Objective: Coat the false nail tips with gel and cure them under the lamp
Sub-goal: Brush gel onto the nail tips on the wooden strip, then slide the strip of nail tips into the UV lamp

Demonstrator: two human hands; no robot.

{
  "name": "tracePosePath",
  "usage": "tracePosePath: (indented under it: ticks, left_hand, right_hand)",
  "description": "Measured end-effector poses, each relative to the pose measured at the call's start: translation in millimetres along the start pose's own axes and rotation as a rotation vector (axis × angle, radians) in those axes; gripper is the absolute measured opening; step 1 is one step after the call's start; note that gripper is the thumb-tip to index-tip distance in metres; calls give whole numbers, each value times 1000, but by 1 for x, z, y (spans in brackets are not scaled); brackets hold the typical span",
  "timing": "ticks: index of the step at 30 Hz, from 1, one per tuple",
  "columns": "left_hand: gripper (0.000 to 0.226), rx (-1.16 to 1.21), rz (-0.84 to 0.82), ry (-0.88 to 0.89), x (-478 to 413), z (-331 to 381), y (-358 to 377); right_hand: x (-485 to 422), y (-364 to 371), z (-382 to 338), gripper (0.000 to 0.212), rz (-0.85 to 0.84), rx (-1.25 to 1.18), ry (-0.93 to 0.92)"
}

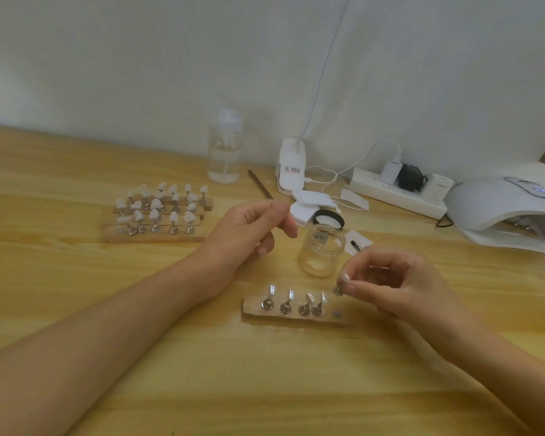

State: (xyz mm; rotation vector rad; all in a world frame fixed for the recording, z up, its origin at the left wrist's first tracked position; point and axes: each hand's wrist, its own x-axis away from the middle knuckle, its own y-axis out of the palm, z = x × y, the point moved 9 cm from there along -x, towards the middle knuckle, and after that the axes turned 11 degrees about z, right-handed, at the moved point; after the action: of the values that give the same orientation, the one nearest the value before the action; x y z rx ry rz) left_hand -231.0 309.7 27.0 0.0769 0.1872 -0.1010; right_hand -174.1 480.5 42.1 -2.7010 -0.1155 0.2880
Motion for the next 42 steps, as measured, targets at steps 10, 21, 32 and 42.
tracePosePath:
  ticks: [10,21,32,42]
  left_hand:
    - [39,-33,3,-8,-1,-3,2]
    - [37,-48,-2,-4,-1,-6,0]
    - [37,-365,2,419,40,43,33]
    - [51,-1087,-473,664,40,16,217]
  right_hand:
    - [11,3,9,16,-12,122,-26]
    - [12,5,6,30,-24,359,-120]
    - [38,-140,47,26,276,395,-56]
    - [15,-281,134,24,560,535,81]
